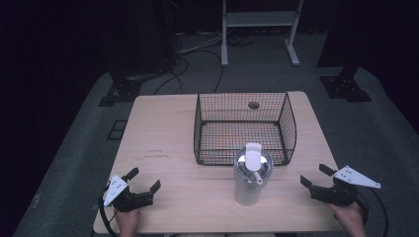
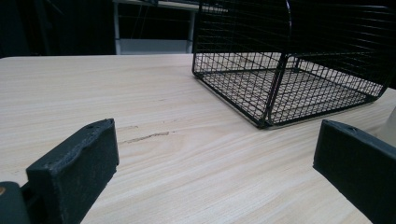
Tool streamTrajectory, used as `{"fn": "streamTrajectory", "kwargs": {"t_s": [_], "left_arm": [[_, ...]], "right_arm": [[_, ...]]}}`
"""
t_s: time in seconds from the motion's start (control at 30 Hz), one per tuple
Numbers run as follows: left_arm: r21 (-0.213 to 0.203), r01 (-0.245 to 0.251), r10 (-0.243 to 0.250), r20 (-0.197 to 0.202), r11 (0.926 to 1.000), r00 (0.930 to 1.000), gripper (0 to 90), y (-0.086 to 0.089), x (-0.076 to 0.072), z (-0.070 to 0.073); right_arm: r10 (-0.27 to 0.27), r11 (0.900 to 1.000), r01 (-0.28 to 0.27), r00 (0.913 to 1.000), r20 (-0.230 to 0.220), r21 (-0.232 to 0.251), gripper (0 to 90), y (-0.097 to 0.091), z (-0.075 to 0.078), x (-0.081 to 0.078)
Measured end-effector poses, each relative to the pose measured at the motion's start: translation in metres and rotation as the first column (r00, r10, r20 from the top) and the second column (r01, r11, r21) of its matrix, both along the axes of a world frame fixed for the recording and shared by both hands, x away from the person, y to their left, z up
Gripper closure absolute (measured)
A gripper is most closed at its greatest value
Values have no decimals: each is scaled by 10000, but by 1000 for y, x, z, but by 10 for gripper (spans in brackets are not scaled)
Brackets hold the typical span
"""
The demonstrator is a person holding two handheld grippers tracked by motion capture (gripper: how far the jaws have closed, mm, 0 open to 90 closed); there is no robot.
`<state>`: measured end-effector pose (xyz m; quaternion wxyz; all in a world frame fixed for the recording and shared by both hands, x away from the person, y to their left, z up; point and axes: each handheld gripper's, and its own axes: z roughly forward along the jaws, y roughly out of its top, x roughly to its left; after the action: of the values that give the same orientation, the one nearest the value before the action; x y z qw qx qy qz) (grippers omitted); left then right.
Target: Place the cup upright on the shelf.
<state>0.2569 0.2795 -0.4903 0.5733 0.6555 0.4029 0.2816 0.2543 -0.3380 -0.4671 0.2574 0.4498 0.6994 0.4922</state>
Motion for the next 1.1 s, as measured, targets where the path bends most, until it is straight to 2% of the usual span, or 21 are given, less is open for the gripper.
{"fn": "streamTrajectory", "kwargs": {"t_s": [0.13,0.33,0.43,0.53,0.7,0.73,0.8,0.93,0.97,1.0,1.1], "left_arm": [[23,-61,61,20,10000,10000,0,-1,0,0],[29,-55,54,69,10000,10000,0,-1,-1,0],[15,-71,71,76,10000,9999,0,-1,-1,0],[-6,-51,51,99,10000,9999,0,-1,-2,0],[-21,-59,59,86,10000,9999,0,0,-2,0],[-24,-60,60,73,10000,10000,0,0,-1,0],[-35,-65,65,61,10000,10000,0,0,-1,0],[-45,-41,42,66,10000,10000,0,0,-1,0],[-45,-41,42,66,10000,10000,0,0,-1,0],[-50,-37,38,57,10000,10000,0,0,-1,0],[-81,-26,27,71,10000,10000,0,0,-1,0]], "right_arm": [[307,9993,-307,9995,38,-205,127,3,6,-2],[942,9954,-938,9954,199,-203,127,9,19,-5],[1065,9940,-1058,9940,256,-274,127,13,23,-6],[1405,9888,-1386,9896,316,-557,127,21,30,-9],[1814,9809,-1793,9832,220,-755,128,28,34,-11],[2036,9759,-2010,9788,220,-853,127,32,37,-12],[2099,9743,-2071,9775,226,-883,127,33,37,-12],[2543,9636,-2508,9667,288,-931,127,42,45,-15],[2543,9636,-2508,9667,288,-931,127,42,45,-15],[2739,9575,-2693,9612,332,-1038,127,48,48,-17],[3024,9479,-2970,9526,327,-1154,123,55,50,-19]]}}
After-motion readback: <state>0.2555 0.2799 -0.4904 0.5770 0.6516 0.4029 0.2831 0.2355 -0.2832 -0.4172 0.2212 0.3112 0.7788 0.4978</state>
